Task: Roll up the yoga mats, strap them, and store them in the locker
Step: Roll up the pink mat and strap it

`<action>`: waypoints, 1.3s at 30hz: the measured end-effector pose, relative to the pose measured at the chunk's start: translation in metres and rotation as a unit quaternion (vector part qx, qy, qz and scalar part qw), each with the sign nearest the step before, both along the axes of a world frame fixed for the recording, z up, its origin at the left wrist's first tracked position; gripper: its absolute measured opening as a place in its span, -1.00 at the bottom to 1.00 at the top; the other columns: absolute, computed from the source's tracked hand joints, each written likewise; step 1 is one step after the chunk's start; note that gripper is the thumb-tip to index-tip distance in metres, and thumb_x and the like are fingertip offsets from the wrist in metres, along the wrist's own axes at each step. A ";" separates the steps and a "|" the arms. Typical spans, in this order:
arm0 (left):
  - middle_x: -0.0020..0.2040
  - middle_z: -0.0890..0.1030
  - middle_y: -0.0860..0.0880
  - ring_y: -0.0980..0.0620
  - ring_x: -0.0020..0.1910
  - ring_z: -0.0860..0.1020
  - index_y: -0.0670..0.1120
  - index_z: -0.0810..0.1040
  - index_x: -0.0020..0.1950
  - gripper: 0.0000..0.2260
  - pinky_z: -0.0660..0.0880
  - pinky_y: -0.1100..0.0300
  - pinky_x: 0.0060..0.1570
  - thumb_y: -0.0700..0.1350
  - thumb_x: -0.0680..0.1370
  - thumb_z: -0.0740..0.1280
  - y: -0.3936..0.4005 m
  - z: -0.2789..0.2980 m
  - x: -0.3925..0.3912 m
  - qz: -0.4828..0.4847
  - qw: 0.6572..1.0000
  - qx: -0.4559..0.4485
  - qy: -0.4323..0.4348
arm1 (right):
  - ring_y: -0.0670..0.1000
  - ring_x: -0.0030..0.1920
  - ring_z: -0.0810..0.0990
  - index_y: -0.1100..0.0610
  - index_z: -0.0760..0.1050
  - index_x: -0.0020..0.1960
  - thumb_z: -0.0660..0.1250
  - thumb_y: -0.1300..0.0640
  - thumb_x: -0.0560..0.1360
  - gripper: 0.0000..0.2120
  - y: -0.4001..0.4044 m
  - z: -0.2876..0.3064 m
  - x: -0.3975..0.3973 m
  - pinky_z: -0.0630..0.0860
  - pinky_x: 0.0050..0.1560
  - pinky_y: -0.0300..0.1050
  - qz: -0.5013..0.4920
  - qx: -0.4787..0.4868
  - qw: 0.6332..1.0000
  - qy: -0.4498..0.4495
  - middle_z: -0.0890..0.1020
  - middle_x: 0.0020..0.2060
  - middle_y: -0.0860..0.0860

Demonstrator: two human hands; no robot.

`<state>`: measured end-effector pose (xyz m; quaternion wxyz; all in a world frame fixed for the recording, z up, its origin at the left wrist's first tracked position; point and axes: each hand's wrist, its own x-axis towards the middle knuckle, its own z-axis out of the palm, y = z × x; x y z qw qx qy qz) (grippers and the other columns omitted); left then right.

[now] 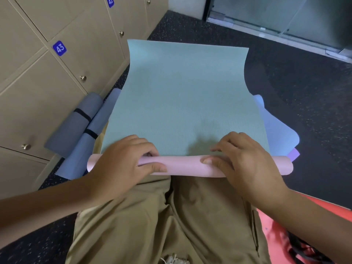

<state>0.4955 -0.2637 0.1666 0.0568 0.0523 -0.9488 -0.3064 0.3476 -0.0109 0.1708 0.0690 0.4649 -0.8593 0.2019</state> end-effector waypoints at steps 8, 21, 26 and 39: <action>-0.39 0.58 0.24 0.26 -0.39 0.49 0.03 0.72 -0.21 -0.79 0.33 0.39 -0.32 0.15 0.45 0.52 -0.019 0.013 -0.038 0.004 0.972 0.142 -0.184 | 0.16 -0.28 0.52 0.24 0.65 -0.11 0.43 -0.17 0.56 -0.56 0.008 -0.014 -0.015 0.46 -0.27 0.05 0.111 -0.058 0.988 0.095 0.56 -0.27 0.07; 0.01 0.64 0.01 -0.03 -0.06 0.57 -0.14 0.67 0.07 -0.54 0.48 0.11 -0.02 0.26 0.52 0.40 0.000 -0.009 -0.015 -0.045 0.981 -0.152 0.107 | -0.10 -0.17 0.58 -0.04 0.58 -0.17 0.37 -0.42 0.38 -0.57 -0.004 -0.001 -0.053 0.47 -0.16 -0.18 0.067 -0.005 0.976 -0.207 0.60 -0.27 -0.20; 0.01 0.62 0.02 -0.03 -0.05 0.56 -0.12 0.67 0.10 -0.50 0.47 0.11 -0.03 0.31 0.54 0.35 -0.008 -0.011 -0.021 -0.081 0.982 -0.156 0.075 | -0.12 -0.12 0.51 -0.01 0.59 -0.14 0.34 -0.38 0.45 -0.58 -0.009 -0.001 -0.058 0.48 -0.13 -0.12 0.100 0.003 0.981 -0.166 0.58 -0.24 -0.18; -0.11 0.65 0.08 0.07 -0.02 0.54 0.08 0.66 -0.05 -0.47 0.45 0.04 0.03 0.46 0.44 0.16 -0.033 0.003 -0.062 -0.052 0.988 0.016 -0.142 | 0.17 -0.15 0.52 0.21 0.63 -0.01 0.33 -0.26 0.58 -0.50 -0.002 -0.022 -0.047 0.49 -0.15 0.11 0.062 -0.023 0.995 0.072 0.61 -0.13 0.07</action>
